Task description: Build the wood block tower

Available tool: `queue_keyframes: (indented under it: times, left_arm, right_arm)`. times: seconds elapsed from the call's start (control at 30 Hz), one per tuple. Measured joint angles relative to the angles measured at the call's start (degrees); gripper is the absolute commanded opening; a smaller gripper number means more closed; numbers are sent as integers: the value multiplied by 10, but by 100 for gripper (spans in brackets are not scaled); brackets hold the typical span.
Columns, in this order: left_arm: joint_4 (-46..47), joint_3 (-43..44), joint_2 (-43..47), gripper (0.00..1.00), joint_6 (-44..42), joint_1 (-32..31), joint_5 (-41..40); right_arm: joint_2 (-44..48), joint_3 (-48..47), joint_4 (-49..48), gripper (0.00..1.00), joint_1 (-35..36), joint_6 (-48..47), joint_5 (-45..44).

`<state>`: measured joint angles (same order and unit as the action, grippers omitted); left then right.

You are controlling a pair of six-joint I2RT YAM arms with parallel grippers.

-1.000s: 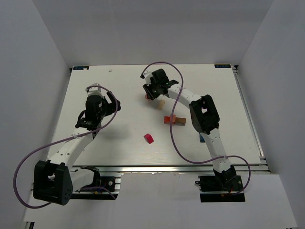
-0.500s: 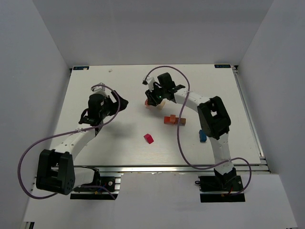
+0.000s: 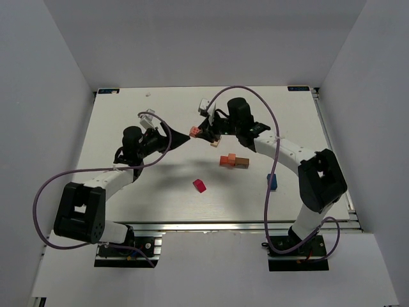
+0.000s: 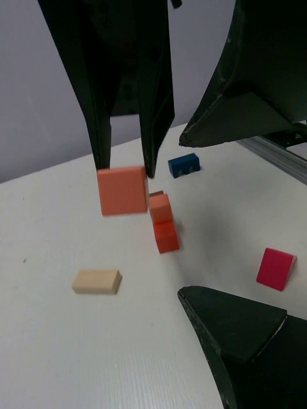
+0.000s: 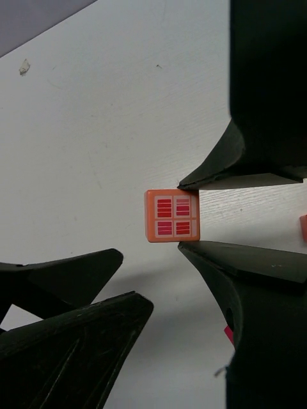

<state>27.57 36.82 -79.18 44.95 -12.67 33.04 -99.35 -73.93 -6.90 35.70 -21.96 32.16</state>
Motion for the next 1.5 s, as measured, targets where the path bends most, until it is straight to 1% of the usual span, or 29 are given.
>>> queue_keyframes:
  times: [0.23,0.33,0.37,0.4,0.43,0.47,0.5,0.57,0.6,0.77,0.8,0.83,0.87,0.93,1.0,1.13,1.23,1.27,1.33,1.37,1.4,1.43,1.47,1.5]
  left_arm:
    - [81,0,-25,98,38,-19,54]
    - [91,0,-25,95,40,-28,59]
    - [90,0,-25,89,39,-30,58]
    - [89,0,-25,85,39,-31,58]
    - [88,0,-25,78,33,-32,54]
    - [87,0,-25,78,35,-32,54]
    - [86,0,-25,74,32,-33,53]
    - [85,0,-25,73,31,-33,52]
    - [86,0,-25,67,31,-33,52]
    - [85,0,-25,63,30,-36,51]
    - [85,0,-25,61,30,-36,51]
    - [85,0,-25,56,30,-36,51]
    - [85,0,-25,55,31,-36,51]
    - [87,0,-25,49,30,-36,50]
    - [85,0,-25,47,28,-36,49]
    - [80,1,-24,45,23,-39,50]
    - [71,1,-24,38,19,-40,51]
    - [69,1,-24,32,17,-40,51]
    - [66,1,-24,26,15,-40,52]
    - [65,1,-24,21,13,-41,52]
    - [64,1,-24,13,11,-41,52]
    - [63,1,-24,9,9,-41,52]
    - [61,2,-24,5,5,-42,52]
    - [58,4,-24,0,0,-43,52]
  right_arm:
    - [0,16,-4,13,18,-18,-1]
    - [2,17,-8,13,21,-19,0]
    - [3,18,-8,13,21,-19,0]
    - [4,19,-9,13,21,-19,1]
    - [7,23,-11,14,21,-19,2]
    - [10,25,-12,14,22,-19,2]
    - [14,26,-12,14,21,-19,4]
    - [18,27,-14,14,21,-18,7]
    - [20,27,-14,14,21,-19,8]
    - [36,40,-14,14,22,-23,18]
    - [38,42,-14,14,22,-24,19]
    - [40,44,-13,14,22,-25,19]
    - [42,45,-11,14,22,-25,19]
    - [42,45,-10,15,23,-27,20]
    - [43,45,-9,15,23,-28,21]
    - [52,55,-10,15,24,-40,18]
    - [56,62,-9,17,27,-50,12]
    - [56,63,-8,19,28,-54,10]
    - [56,63,-6,27,30,-60,7]
    - [56,63,-5,38,30,-62,6]
    - [56,63,-5,42,31,-64,5]
    - [56,63,-5,46,31,-66,4]
    - [56,63,-3,55,31,-66,2]
    - [56,63,0,58,32,-64,2]
